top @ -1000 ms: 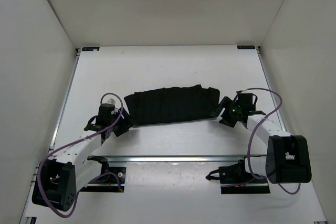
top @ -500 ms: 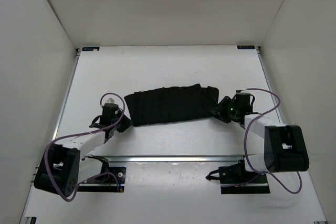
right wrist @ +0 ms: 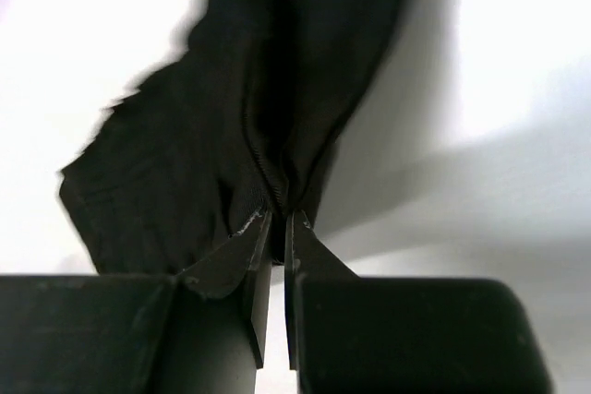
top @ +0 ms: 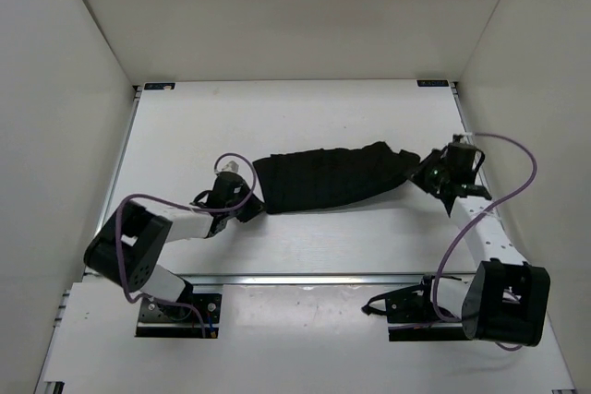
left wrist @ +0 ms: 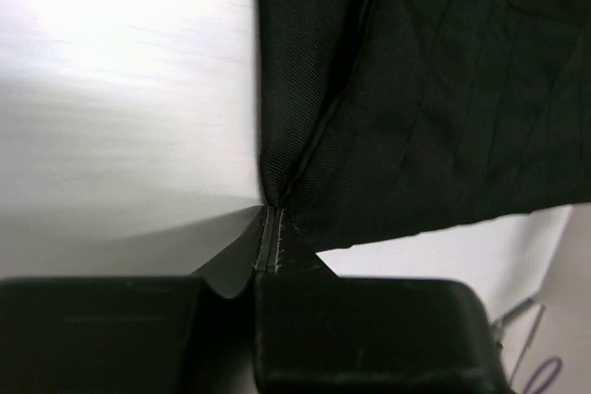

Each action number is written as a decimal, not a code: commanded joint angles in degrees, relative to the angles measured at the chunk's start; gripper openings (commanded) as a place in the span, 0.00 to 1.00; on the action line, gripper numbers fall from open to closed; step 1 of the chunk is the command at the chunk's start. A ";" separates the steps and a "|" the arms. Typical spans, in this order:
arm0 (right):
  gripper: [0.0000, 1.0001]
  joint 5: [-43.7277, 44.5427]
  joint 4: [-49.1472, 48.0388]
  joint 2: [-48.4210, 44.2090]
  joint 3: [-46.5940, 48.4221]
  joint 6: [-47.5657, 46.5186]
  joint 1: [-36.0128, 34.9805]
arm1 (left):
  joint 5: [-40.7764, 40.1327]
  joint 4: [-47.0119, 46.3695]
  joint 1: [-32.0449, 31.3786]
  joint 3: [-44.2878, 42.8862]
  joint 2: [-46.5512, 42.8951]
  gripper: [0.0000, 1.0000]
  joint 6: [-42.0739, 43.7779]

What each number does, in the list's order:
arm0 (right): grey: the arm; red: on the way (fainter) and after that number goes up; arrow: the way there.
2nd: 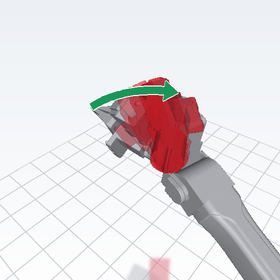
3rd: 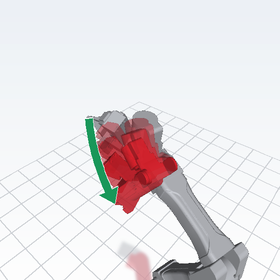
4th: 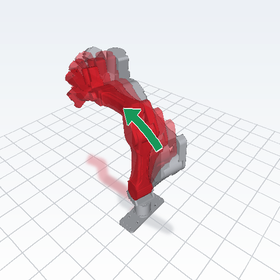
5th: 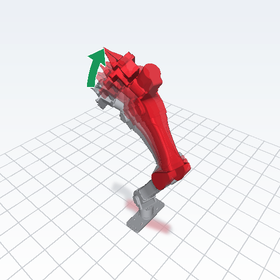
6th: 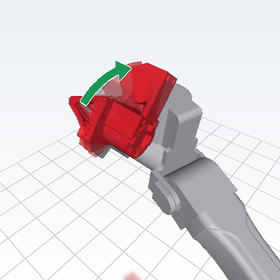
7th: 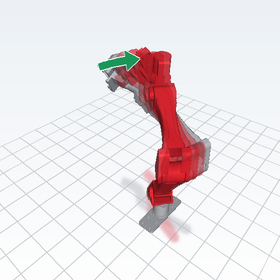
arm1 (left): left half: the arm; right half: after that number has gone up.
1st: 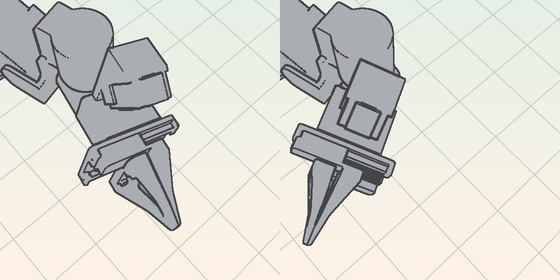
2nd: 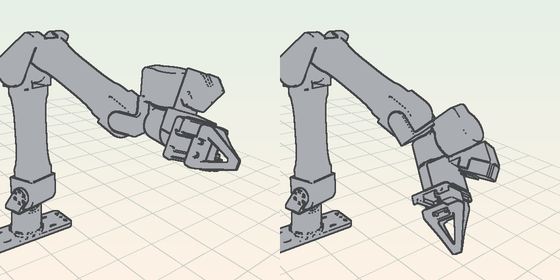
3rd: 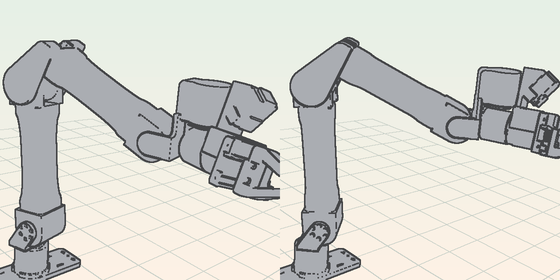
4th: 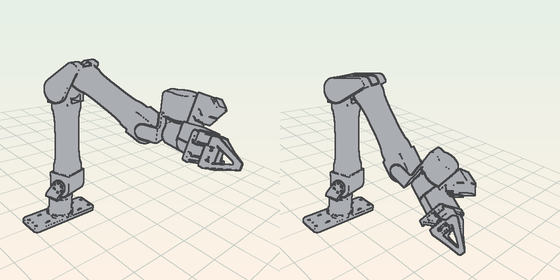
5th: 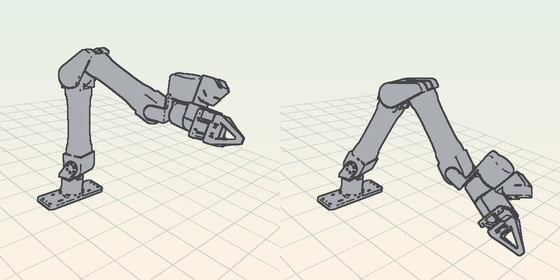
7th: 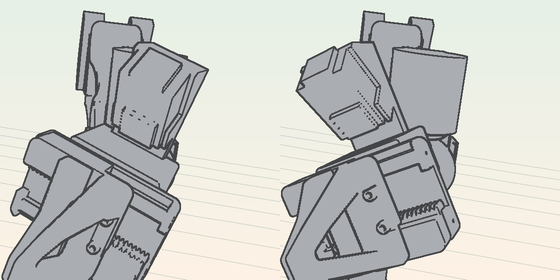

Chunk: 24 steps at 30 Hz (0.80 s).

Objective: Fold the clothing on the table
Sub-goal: Fold the skirt

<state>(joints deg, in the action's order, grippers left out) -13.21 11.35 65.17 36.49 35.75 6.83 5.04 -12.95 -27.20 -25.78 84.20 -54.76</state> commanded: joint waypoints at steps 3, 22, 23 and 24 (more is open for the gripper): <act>0.00 0.03 9.90 1.87 16.04 -11.91 -8.11 | 0.76 -7.42 -5.05 -0.15 7.72 0.00 -3.95; 0.00 -5.50 2.45 34.49 34.27 -9.12 -47.52 | 0.67 -10.43 -5.85 3.36 8.17 0.00 -4.74; 0.00 -7.25 1.57 35.28 34.09 -8.94 -48.05 | 1.28 -10.34 -5.67 3.46 8.17 0.00 -4.13; 0.00 -8.31 1.13 36.34 34.09 -8.16 -48.22 | 0.85 -10.43 -5.76 3.46 7.91 0.00 -4.65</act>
<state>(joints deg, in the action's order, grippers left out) -17.63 16.36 100.33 69.54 25.67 -40.82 6.70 -29.23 -33.23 -24.47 92.16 -61.10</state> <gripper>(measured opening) 0.045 0.019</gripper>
